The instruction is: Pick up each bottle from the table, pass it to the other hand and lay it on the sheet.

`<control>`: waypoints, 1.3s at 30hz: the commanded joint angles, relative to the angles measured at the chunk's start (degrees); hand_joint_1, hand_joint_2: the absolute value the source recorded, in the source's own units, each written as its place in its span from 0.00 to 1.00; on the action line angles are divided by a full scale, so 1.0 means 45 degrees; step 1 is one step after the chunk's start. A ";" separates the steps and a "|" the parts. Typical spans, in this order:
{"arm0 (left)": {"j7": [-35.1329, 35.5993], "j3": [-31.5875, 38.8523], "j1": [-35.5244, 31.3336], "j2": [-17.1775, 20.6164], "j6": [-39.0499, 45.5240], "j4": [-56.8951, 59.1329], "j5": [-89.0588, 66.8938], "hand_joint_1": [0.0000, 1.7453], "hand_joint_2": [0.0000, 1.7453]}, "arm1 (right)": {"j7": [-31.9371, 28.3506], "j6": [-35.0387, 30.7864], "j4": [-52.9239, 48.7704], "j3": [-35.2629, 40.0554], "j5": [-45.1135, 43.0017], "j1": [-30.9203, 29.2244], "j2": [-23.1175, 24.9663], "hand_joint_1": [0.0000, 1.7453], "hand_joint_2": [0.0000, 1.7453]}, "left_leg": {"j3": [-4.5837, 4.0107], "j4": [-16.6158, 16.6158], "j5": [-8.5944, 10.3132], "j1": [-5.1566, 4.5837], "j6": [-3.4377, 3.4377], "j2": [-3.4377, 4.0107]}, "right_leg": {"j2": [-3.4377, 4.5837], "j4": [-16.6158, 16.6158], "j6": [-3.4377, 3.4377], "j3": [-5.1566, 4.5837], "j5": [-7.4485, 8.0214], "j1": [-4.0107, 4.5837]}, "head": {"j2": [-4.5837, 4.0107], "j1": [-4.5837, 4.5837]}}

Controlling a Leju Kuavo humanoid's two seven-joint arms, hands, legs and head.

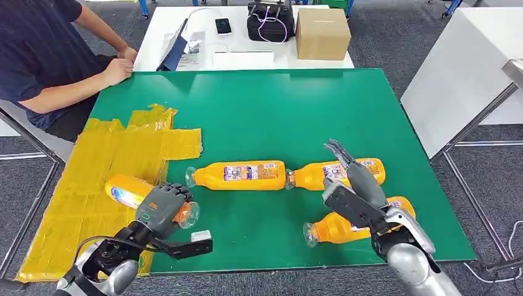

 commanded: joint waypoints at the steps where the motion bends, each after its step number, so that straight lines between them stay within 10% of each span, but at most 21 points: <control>1: 0.0597 -0.0065 -0.0698 -0.0962 0.0350 0.4044 -0.0095 1.00 1.00 | 0.0165 0.0072 0.1495 0.1638 0.0427 -0.2051 0.0447 0.00 0.00 | 0.0056 -0.0026 -0.0001 -0.0011 -0.0007 0.0043 | 0.0034 -0.0019 -0.0002 0.0038 0.0005 -0.0010 | 0.0000 -0.0005; 3: 0.0623 0.0297 -0.0605 -0.0957 -0.0044 0.4132 0.0247 0.90 1.00 | 0.0304 0.0139 0.1770 0.1817 0.0525 -0.2353 0.0507 0.00 0.00 | 0.0081 -0.0035 -0.0003 -0.0011 -0.0011 0.0048 | 0.0043 -0.0024 -0.0005 0.0062 0.0003 -0.0011 | 0.0000 0.0005; 4: 0.0563 0.0570 -0.0503 -0.0957 -0.0117 0.4162 0.0522 0.00 0.00 | 0.0281 0.0153 0.2161 0.1962 0.0743 -0.2601 0.0497 0.00 1.00 | 0.0062 -0.0024 -0.0005 -0.0009 -0.0009 0.0055 | 0.0054 -0.0011 -0.0005 0.0042 0.0006 -0.0008 | 0.0000 0.0000; 5: 0.0382 0.0450 -0.0676 -0.0736 -0.1081 0.3846 0.1060 0.00 0.00 | 0.0360 -0.0364 0.3646 0.2842 0.3189 -0.3762 0.0935 0.00 1.00 | 0.0053 -0.0017 -0.0006 -0.0006 -0.0009 0.0056 | 0.0054 -0.0001 -0.0004 0.0034 0.0005 -0.0006 | 0.0000 0.0000; 6: 0.0352 0.0424 -0.0749 -0.0627 -0.1307 0.3413 0.1217 0.00 0.00 | -0.0317 -0.1034 0.4782 0.2869 0.3848 -0.4244 0.1638 0.00 0.00 | 0.0086 -0.0028 -0.0011 -0.0008 -0.0015 0.0084 | 0.0077 -0.0008 -0.0007 0.0056 0.0006 -0.0007 | 0.0000 0.0000; 23: -0.0290 0.1823 -0.0471 -0.0370 -0.1871 0.1297 0.4112 0.00 0.00 | -0.0652 -0.0525 0.6115 0.2680 0.4861 -0.4289 0.1583 0.00 0.00 | 0.0041 0.0003 0.0013 0.0003 -0.0037 0.0027 | 0.0027 0.0048 -0.0006 0.0018 -0.0002 0.0002 | 0.0000 0.0000; 24: -0.0758 0.2503 -0.0133 -0.0388 -0.1670 0.0801 0.5232 0.00 0.00 | -0.0814 -0.0478 0.6477 0.2643 0.4762 -0.4303 0.1443 0.00 1.00 | 0.0023 0.0008 0.0015 0.0012 -0.0036 0.0021 | 0.0024 0.0046 -0.0006 0.0006 0.0003 0.0012 | 0.0000 0.0000; 39: -0.2211 0.4876 0.1098 -0.0988 -0.1441 -0.2460 0.8820 0.00 0.00 | -0.1101 -0.0067 0.8232 0.3166 0.4782 -0.4810 0.1432 0.00 1.00 | 0.0024 0.0013 0.0004 0.0009 -0.0033 0.0040 | 0.0037 0.0050 -0.0004 0.0001 -0.0004 0.0009 | 0.0000 0.0000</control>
